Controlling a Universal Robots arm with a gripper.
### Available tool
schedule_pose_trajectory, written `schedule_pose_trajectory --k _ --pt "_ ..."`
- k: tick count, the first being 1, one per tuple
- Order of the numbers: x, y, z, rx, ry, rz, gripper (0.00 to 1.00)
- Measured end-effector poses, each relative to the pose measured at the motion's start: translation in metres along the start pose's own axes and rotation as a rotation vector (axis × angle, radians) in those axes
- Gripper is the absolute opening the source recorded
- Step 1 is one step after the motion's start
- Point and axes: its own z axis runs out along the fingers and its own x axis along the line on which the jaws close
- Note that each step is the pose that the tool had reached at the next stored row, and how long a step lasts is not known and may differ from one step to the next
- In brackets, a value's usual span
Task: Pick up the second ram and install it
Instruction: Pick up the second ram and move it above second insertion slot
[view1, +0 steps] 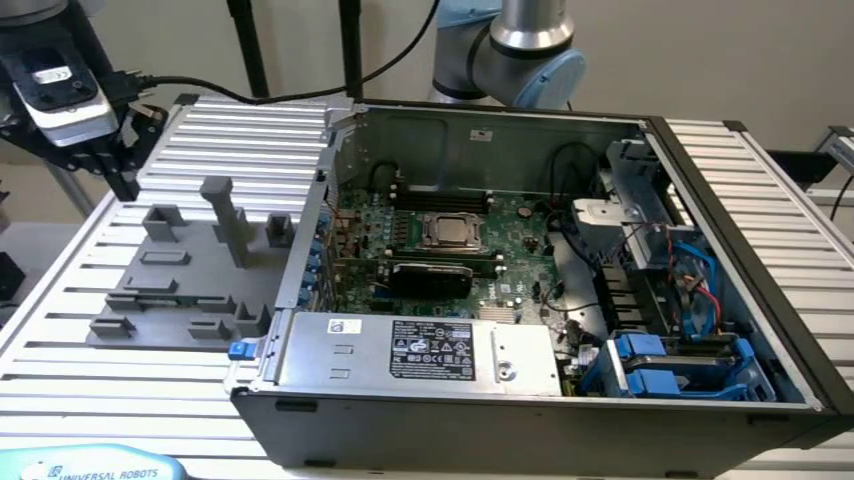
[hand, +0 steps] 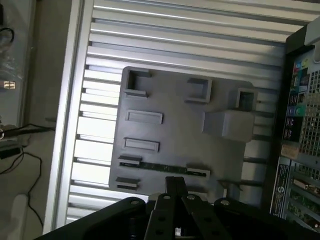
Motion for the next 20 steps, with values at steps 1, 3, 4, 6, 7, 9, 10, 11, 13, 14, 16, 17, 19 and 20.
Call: schedule_pose_trajectory --k 1,3,4,6,7,9,10,11,13,14,16,17,19,20 --pt "0.0 0.0 0.0004 0.0001 0.0008 -0.018 0.11" --pt "0.0 0.0 0.0014 0.0001 0.0025 -0.055 0.11" --pt "0.0 -0.0001 0.0018 0.0002 0.0034 -0.073 0.11" --pt "0.0 -0.0001 0.0027 0.0003 0.0051 -0.109 0.11" --pt "0.0 -0.0001 0.0032 0.0004 0.0059 -0.127 0.11" --pt "0.0 -0.0002 0.0041 0.0004 0.0077 -0.164 0.11" --pt "0.0 -0.0002 0.0046 0.0005 0.0085 -0.182 0.11" --pt "0.0 -0.0002 0.005 0.0005 0.0093 -0.2 0.11" --pt "0.0 -0.0003 0.006 0.0006 0.011 -0.236 0.11" --pt "0.0 -0.0003 0.0065 0.0007 0.0119 -0.254 0.11" --pt "0.0 -0.0003 0.0075 0.0007 0.0134 -0.291 0.11" --pt "0.0 -0.0004 0.0079 0.0008 0.0143 -0.309 0.11" --pt "0.0 -0.0004 0.0089 0.0009 0.016 -0.345 0.11" --pt "0.0 -0.0004 0.0093 0.001 0.0169 -0.362 0.11"
